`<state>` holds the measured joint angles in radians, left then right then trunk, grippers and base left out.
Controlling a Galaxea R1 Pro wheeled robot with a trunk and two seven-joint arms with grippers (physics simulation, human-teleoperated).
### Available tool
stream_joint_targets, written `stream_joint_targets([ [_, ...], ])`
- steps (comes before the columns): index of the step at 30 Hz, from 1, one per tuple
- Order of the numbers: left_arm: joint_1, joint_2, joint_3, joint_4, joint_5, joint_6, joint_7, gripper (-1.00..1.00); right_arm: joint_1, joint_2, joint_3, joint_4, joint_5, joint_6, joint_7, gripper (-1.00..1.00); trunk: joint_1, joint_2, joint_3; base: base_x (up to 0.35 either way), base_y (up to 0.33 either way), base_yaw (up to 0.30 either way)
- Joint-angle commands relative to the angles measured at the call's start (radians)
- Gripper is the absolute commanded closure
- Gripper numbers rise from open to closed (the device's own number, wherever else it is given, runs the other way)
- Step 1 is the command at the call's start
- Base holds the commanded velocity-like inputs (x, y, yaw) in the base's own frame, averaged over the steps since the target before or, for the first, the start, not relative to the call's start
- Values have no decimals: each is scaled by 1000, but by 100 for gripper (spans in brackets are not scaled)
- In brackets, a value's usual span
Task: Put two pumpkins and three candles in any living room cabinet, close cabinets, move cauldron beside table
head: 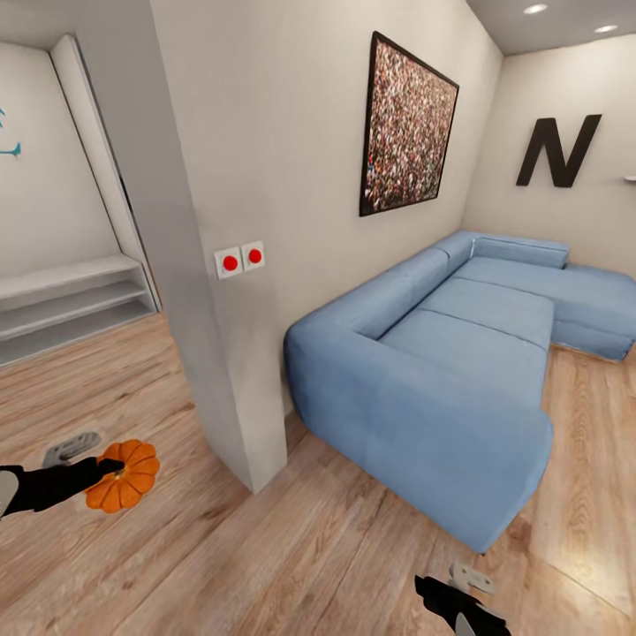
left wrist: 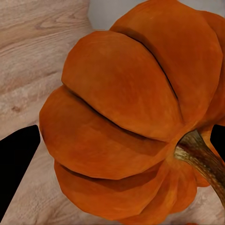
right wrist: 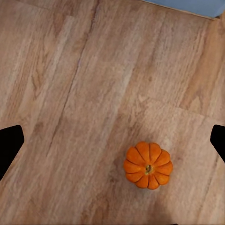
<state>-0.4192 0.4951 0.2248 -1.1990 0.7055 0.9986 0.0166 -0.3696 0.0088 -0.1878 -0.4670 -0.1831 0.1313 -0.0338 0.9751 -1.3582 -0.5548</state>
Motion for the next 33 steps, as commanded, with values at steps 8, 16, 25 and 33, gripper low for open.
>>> stream_joint_targets([
  [8,-1,2,0,-2,6,5,2,100,0,2,0,0,-12,-3,-7,-100,31,-57,-26,0,0,0],
  [16,-1,3,1,-2,8,5,2,100,0,1,0,1,-12,-4,-6,-100,61,-113,-51,0,0,0],
  [25,-1,5,2,-1,12,5,2,100,0,1,0,1,-12,-5,-6,-100,96,-176,-79,0,0,0],
  [33,1,5,3,-1,12,5,2,100,0,1,-4,-1,-13,-7,-2,-100,127,-232,-104,0,0,0],
])
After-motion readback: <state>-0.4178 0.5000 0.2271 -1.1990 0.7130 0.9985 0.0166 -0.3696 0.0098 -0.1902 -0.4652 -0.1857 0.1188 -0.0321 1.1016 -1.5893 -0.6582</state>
